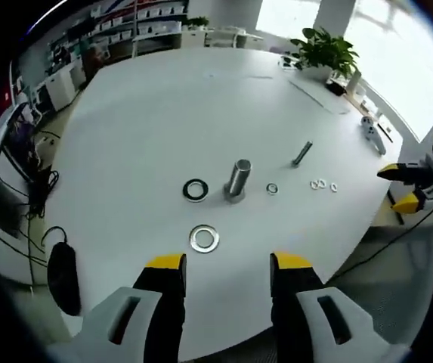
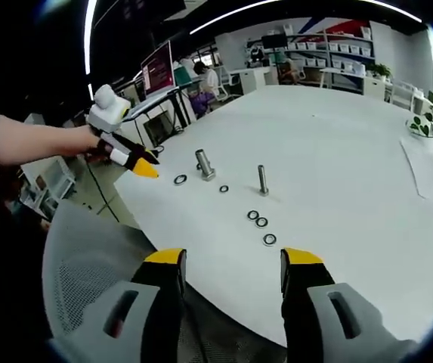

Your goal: Place the washer onto the threaded stud by aligning its center hole with the stud, sliding it down to the base, and recovering from edge contact or off-axis alignment until the washer reaches the visible bottom stop.

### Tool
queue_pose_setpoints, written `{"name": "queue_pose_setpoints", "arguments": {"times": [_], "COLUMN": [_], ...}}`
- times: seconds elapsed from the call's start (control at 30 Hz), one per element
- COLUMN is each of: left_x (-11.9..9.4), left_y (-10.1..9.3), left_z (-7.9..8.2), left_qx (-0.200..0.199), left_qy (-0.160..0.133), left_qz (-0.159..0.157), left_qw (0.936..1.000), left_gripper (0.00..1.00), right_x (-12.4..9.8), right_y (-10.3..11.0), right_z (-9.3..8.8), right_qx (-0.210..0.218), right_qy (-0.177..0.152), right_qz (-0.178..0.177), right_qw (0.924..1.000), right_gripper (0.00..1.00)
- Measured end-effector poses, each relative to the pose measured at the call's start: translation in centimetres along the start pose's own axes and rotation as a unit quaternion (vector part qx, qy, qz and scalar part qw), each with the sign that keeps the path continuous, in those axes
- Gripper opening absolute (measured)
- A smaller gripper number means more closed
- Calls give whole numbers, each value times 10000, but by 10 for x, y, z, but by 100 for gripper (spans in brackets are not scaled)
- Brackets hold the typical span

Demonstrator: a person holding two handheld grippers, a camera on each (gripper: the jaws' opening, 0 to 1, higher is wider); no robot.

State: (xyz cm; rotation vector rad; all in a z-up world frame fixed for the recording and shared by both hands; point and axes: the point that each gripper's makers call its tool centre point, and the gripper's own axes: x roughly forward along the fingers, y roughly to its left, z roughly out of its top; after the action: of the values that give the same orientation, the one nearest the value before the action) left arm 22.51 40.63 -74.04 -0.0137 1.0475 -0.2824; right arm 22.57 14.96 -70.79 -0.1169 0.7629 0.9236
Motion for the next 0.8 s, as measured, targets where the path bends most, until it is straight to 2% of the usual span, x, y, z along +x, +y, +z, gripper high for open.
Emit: {"name": "queue_pose_setpoints", "arguments": {"times": [0.23,0.4,0.63,0.8], "left_x": [22,38,50,56], "left_y": [7,14,24,28], "left_z": [-6,-10,-8,-14], "left_qx": [332,538,740,911], "left_qy": [505,910,1198,1457], "left_qz": [67,129,201,210], "left_qw": [9981,9943,9898,9849], "left_gripper": [42,41,39,34], "right_x": [-1,-1,-4,-6], "right_y": [-4,-9,-13,-15], "right_z": [2,1,1,0], "right_qx": [17,59,137,178], "right_qy": [-42,-67,-102,-117], "right_qz": [12,8,-15,-30], "right_qw": [10000,10000,9999,9998], "right_gripper": [53,52,52,52]}}
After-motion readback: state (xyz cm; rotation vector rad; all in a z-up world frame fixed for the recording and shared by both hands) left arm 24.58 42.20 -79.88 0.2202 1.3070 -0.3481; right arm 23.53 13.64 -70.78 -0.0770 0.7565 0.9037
